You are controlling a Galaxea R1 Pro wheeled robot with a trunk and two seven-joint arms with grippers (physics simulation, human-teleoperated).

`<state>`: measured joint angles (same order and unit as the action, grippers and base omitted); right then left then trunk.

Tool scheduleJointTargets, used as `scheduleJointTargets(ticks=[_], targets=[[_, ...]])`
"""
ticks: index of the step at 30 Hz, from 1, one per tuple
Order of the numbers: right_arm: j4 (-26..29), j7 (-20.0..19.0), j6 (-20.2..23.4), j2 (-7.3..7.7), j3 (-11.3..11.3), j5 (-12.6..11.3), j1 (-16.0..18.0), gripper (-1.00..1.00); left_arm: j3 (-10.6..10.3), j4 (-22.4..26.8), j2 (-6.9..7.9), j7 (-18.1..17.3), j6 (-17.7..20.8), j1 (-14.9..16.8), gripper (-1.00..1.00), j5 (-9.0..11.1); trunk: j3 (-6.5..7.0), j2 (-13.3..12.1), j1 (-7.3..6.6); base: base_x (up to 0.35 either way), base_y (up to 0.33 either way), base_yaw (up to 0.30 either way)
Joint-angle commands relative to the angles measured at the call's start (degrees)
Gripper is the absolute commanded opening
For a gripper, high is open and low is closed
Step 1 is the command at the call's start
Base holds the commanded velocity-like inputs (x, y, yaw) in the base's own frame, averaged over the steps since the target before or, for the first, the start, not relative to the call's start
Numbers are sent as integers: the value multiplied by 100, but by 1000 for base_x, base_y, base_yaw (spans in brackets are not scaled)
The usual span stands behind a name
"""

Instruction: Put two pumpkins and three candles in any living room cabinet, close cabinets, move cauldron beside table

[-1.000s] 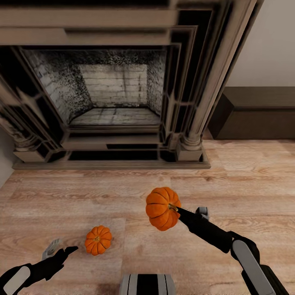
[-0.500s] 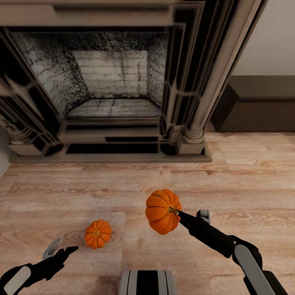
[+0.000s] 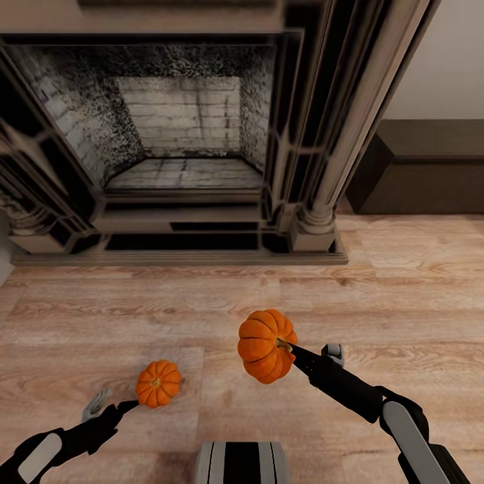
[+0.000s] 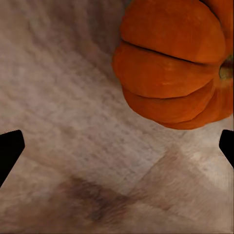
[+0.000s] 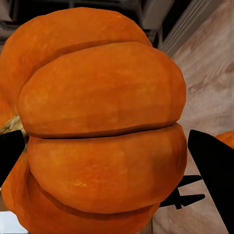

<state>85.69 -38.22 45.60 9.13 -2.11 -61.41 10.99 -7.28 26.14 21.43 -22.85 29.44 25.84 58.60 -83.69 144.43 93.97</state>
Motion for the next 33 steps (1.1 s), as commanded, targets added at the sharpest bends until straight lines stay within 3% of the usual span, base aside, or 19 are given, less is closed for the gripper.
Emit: scheduleJointTargets(ticks=[1, 18, 33], targets=[[0, -1, 2, -1, 0, -3, 0, -100, -1, 2, -3, -6, 0, 0, 100, -4, 0, 0, 0, 37, -41, 0], [-42, -1, -2, 0, 0, -3, 0, -100, -2, 5, -8, -17, -1, 0, 100, -15, 0, 0, 0, 83, -3, 0], [-70, -1, -8, -6, 0, -3, 0, -100, 7, 5, -5, -17, -5, 0, 100, -15, -332, 20, 39, 0, 0, 0]])
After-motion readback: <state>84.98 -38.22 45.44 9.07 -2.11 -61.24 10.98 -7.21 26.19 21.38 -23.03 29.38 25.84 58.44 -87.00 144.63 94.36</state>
